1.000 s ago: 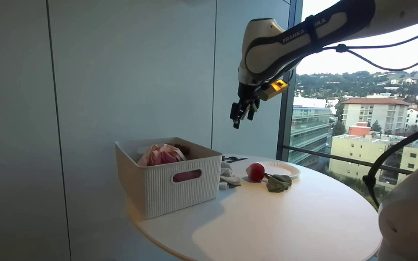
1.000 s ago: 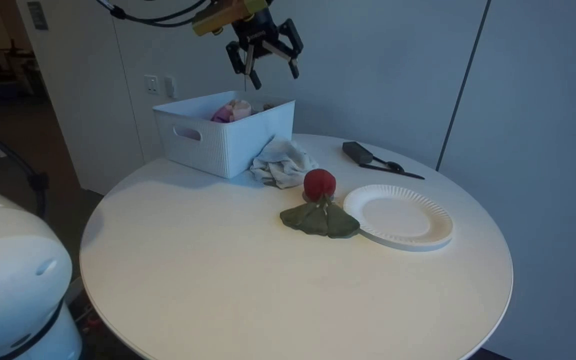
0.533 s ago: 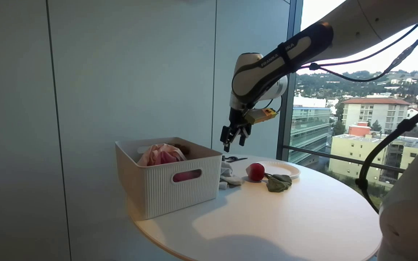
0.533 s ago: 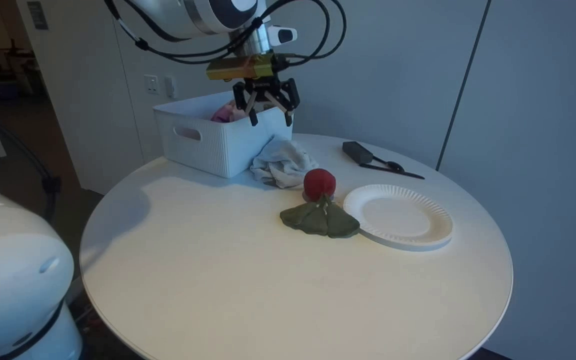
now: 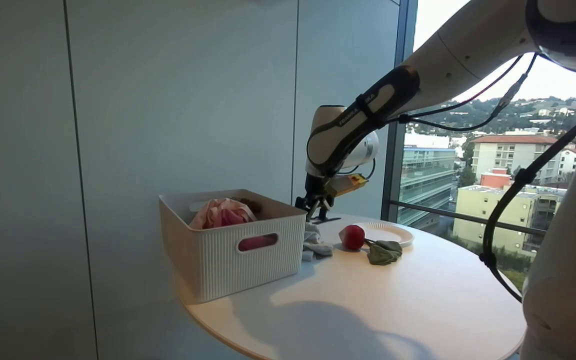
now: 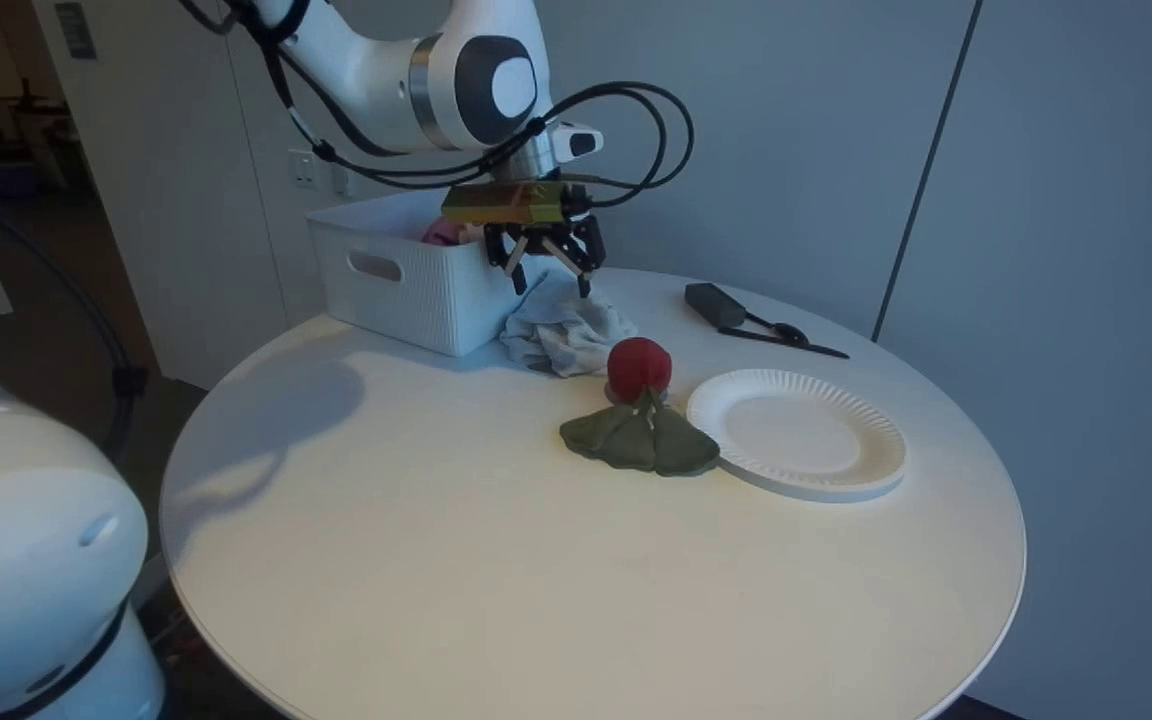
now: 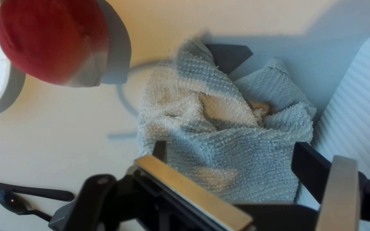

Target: Put the shirts, the moose toy, the towel and the beetroot plushy in the basket

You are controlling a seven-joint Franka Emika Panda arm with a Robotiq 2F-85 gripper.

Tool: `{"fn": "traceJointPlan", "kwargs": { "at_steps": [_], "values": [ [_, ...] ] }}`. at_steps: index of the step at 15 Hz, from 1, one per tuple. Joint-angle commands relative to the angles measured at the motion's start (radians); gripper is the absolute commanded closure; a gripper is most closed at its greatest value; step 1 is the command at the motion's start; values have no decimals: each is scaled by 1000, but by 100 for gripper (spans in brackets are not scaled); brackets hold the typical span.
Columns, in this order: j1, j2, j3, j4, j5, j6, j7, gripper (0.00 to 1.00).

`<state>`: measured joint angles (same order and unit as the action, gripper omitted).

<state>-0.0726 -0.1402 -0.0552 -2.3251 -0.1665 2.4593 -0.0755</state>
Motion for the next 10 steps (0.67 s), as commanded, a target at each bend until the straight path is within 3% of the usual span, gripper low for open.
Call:
{"fn": "traceJointPlan", "kwargs": {
  "at_steps": [1,9,10],
  "values": [
    [-15,79,-3,43,-50,80,55,0],
    [-19,203,-22,94,-23,171,68,3],
    [-19,216,-22,97,2,179,55,25]
  ]
}}
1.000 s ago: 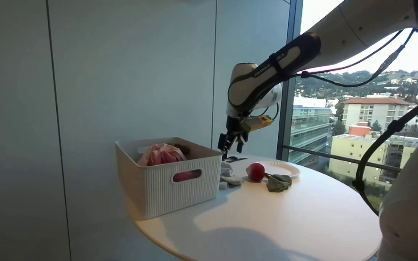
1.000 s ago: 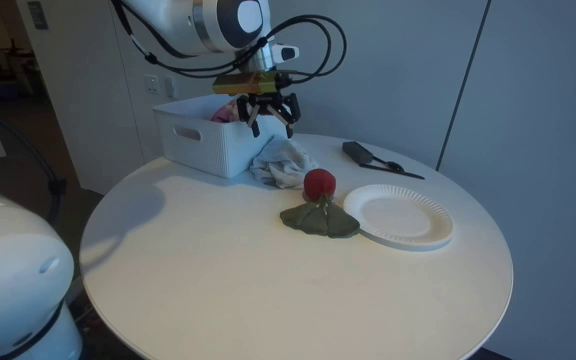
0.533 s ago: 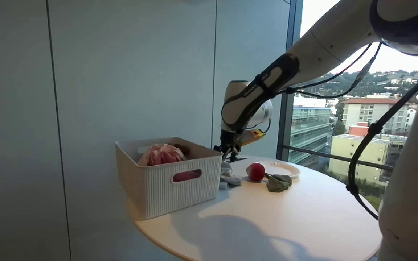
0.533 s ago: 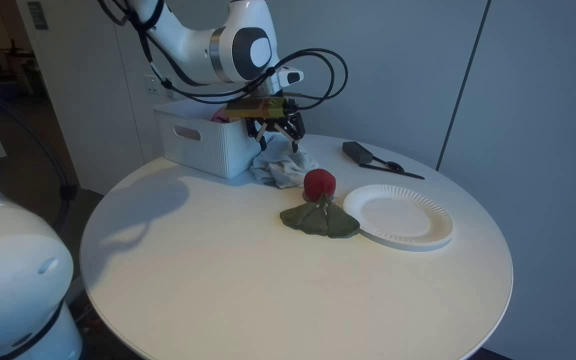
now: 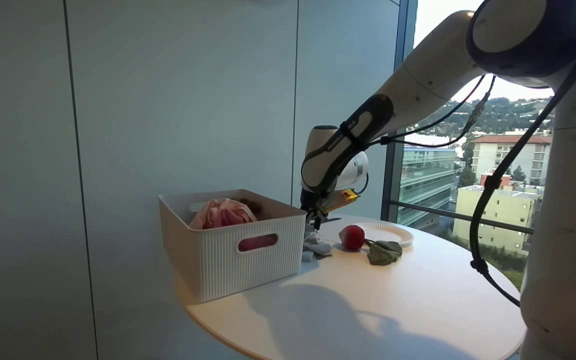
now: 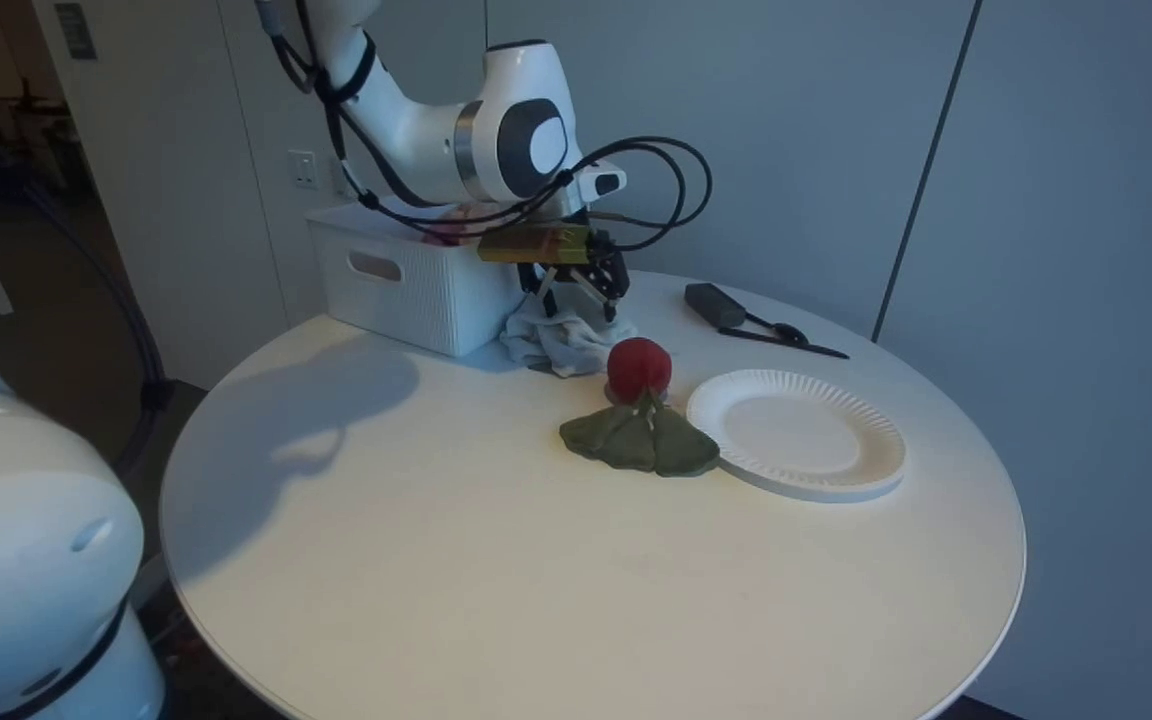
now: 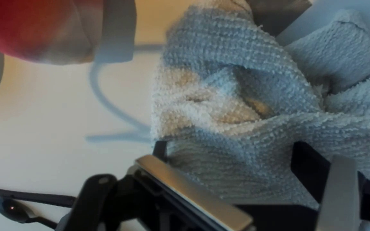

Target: Put the shirts, the moose toy, the towel and the beetroot plushy in the basket

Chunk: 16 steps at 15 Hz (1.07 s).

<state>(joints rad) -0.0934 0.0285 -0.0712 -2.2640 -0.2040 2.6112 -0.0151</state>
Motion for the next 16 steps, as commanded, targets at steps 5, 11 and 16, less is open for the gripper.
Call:
{"fn": "traceJointPlan", "kwargs": {
  "at_steps": [5,11,16],
  "values": [
    [1,73,-4,36,112,29,-13,53],
    [18,-53,-36,-1,-113,29,154,93],
    [-21,-279,22,-1,-518,-83,399,93]
  ]
}}
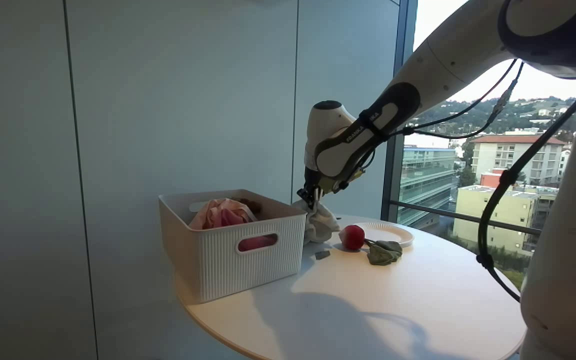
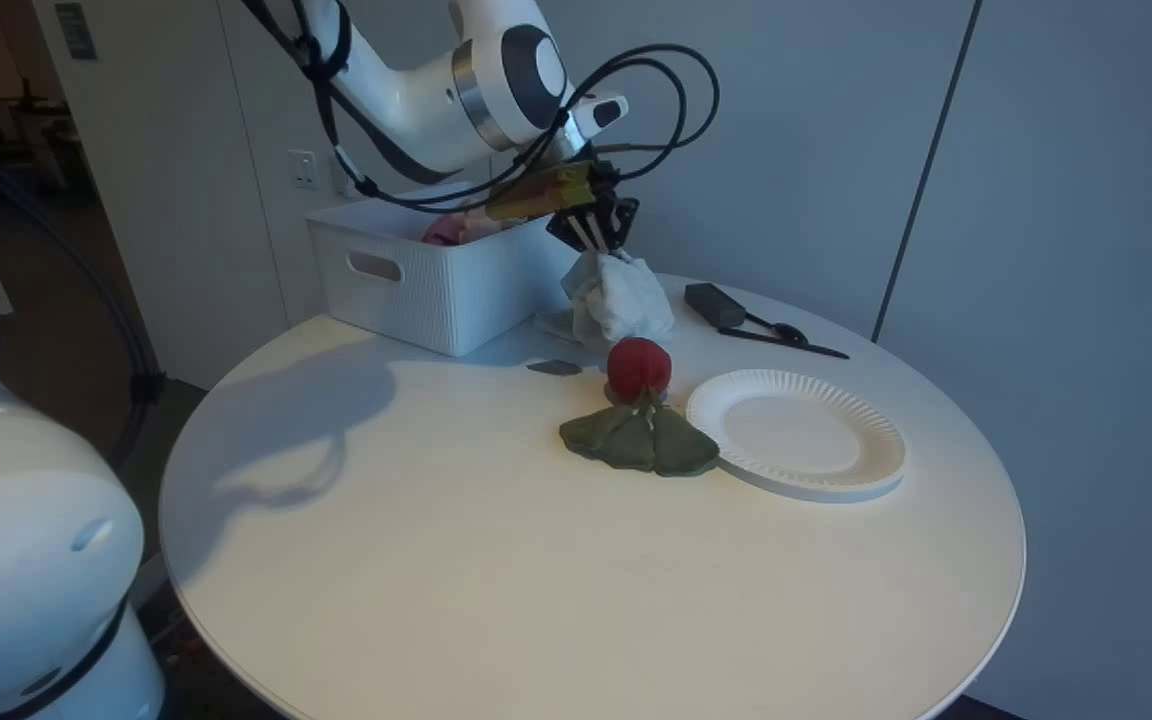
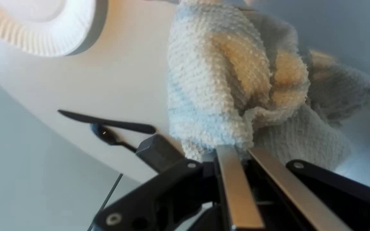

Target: Put the shirts, the moose toy, the towel and the beetroot plushy in the basket

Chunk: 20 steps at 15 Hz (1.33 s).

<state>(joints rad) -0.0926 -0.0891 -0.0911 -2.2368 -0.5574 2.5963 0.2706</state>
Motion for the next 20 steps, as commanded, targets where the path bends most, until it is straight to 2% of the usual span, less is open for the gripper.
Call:
{"fn": "traceJointPlan", "kwargs": {
  "at_steps": [1,6,8,10,12,15,17,20],
  "values": [
    [-33,-206,61,-21,-218,-99,142,93],
    [-56,-398,162,57,-369,-246,186,93],
    [-41,-446,199,114,-408,-280,163,93],
    [-1,-462,223,181,-411,-258,114,93],
    [64,-445,230,235,-349,-223,38,93],
    [139,-378,235,281,-251,-157,-6,94],
    [174,-316,221,273,-159,-97,-42,94],
    [192,-212,207,239,9,-73,-126,94]
  ]
}}
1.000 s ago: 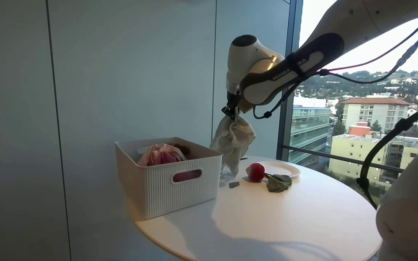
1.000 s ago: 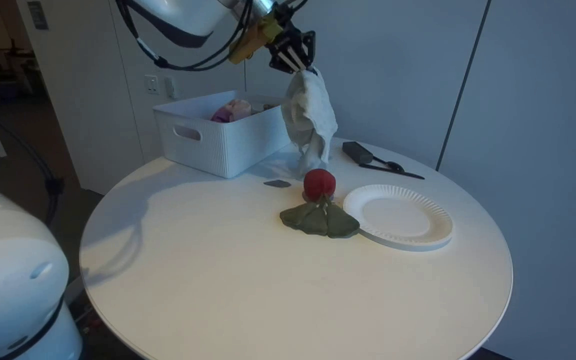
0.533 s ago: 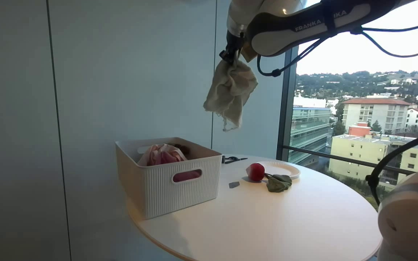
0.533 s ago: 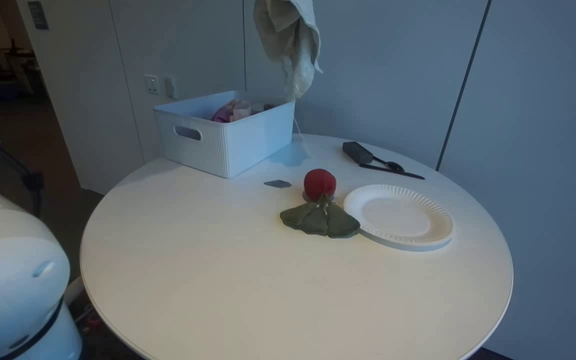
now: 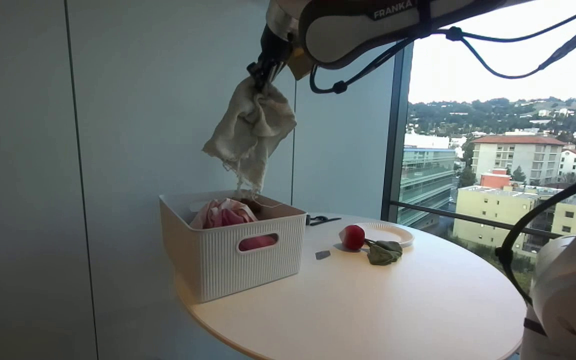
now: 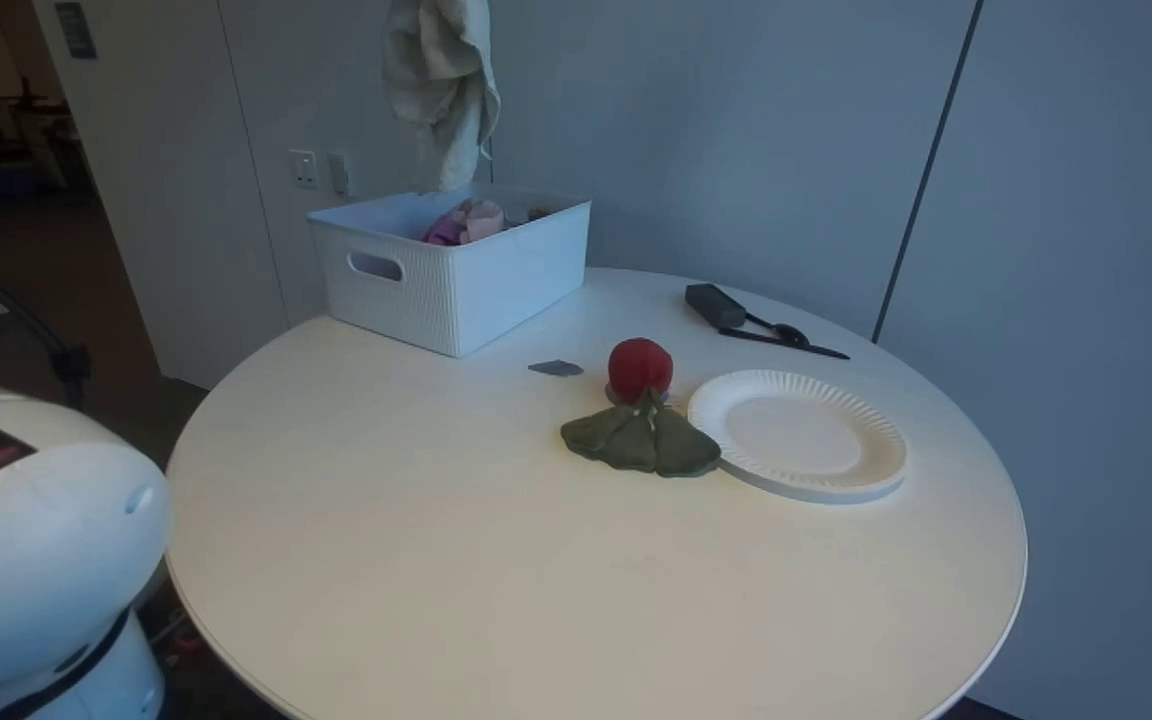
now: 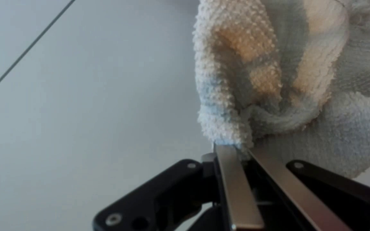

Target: Put the shirts, the moose toy, the towel and the beetroot plushy in the basket

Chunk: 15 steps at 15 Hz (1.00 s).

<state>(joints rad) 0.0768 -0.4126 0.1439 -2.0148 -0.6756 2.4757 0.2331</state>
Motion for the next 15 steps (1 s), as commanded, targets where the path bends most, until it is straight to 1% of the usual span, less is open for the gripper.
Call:
{"fn": "traceJointPlan", "kwargs": {
  "at_steps": [1,2,6,7,8,9,10,11,12,14,15],
  "values": [
    [26,148,-31,10,189,48,-125,94],
    [28,183,-33,-4,250,49,-157,94],
    [44,317,-33,-25,494,-6,-286,94],
    [50,343,-33,-29,570,-9,-320,94],
    [48,369,-29,-28,615,-32,-338,94],
    [46,388,-25,-22,654,-59,-348,90],
    [43,402,-23,-13,669,-90,-341,67],
    [39,405,-23,1,664,-115,-326,65],
    [36,398,-23,8,632,-140,-297,63],
    [32,344,-24,33,449,-188,-177,52],
    [31,311,-20,55,381,-227,-115,45]
  ]
}}
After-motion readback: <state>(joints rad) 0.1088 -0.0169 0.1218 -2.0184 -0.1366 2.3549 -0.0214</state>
